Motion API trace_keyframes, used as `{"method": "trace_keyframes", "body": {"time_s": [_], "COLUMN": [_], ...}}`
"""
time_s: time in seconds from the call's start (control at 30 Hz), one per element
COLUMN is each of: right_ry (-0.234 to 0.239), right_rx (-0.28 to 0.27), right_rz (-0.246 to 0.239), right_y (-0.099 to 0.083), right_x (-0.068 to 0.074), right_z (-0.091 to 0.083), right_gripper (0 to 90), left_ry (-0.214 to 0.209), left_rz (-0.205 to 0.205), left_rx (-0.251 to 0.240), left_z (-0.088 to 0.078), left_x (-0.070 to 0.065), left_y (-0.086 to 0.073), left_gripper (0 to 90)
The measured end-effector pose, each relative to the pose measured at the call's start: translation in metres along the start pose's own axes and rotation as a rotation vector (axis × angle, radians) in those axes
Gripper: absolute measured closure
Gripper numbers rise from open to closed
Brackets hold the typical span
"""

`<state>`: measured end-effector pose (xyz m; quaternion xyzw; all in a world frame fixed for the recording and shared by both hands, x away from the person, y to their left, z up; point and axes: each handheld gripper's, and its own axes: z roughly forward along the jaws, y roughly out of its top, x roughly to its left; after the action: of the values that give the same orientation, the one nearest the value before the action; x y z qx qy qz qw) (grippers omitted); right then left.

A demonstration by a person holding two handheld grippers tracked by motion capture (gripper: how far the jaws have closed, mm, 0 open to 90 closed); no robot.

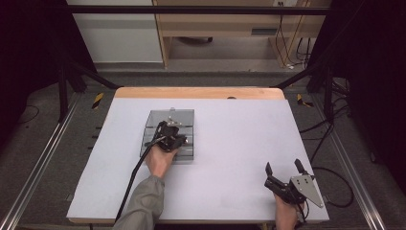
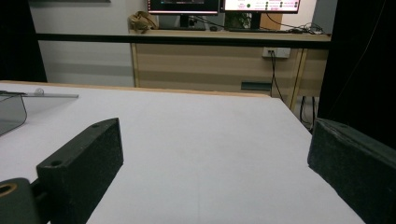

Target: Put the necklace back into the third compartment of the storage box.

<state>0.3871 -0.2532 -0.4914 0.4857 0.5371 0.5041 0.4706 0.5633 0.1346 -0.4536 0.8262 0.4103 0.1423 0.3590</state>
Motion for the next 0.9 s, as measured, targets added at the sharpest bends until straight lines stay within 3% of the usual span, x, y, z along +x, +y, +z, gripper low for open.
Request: {"method": "trace_keyframes", "body": {"time_s": [0.43, 0.9], "right_ry": [0.001, 0.001], "right_rx": [0.000, 0.001], "right_rz": [-0.001, -0.002], "right_y": [0.000, 0.000], "right_x": [0.000, 0.000], "right_z": [0.000, 0.000], "right_gripper": [3.8, 3.8], "left_ry": [-0.013, -0.002], "left_rz": [-0.001, 0.003], "left_rx": [-0.064, -0.171], "left_z": [-0.010, -0.046], "left_x": [0.001, 0.011], "left_y": [0.001, -0.007], "left_gripper": [78.8, 73.8]}}
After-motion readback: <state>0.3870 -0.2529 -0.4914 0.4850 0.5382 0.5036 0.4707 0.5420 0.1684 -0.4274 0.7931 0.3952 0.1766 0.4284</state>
